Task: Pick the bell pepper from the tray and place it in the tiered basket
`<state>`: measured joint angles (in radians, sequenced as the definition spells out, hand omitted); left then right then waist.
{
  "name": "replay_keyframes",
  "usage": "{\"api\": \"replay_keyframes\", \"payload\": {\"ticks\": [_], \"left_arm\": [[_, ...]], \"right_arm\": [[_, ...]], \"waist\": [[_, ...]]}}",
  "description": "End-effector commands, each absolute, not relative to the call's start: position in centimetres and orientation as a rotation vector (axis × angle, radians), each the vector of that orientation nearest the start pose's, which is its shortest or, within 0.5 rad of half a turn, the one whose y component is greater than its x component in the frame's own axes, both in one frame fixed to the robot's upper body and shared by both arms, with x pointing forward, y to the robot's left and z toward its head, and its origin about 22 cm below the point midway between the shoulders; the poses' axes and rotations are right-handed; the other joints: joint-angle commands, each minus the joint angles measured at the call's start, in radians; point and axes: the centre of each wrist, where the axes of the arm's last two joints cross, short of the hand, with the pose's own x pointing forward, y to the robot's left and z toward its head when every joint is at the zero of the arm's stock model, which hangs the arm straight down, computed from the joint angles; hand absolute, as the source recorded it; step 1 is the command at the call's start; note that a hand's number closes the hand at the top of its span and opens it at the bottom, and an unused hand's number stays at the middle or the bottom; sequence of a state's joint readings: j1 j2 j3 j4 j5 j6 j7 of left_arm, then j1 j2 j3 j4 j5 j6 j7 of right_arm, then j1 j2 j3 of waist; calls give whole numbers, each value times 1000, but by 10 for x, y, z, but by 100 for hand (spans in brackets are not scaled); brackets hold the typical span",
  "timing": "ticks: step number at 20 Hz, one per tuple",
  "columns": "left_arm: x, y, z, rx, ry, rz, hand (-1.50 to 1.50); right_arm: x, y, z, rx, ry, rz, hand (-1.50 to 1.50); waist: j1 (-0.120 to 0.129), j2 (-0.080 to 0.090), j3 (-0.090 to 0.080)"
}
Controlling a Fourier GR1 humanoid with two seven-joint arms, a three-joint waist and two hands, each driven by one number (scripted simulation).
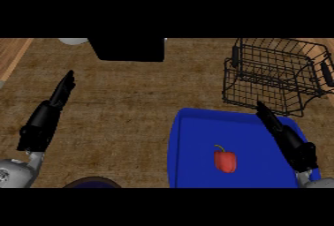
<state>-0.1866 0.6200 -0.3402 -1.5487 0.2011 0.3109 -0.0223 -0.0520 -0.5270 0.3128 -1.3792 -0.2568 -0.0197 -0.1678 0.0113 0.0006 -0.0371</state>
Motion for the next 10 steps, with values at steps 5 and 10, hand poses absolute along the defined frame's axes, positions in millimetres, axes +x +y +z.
{"api": "replay_keyframes", "payload": {"ticks": [5, 10], "left_arm": [[273, 242, 45, 275, -1692, -167, 0], [265, 223, 36, 192, -1668, -111, 0]], "right_arm": [[277, -294, 68, 367, -1963, 228, 150], [264, -296, 26, 585, -1784, -60, -150]], "waist": [[-31, -7, 39], [-16, 0, 40]]}}
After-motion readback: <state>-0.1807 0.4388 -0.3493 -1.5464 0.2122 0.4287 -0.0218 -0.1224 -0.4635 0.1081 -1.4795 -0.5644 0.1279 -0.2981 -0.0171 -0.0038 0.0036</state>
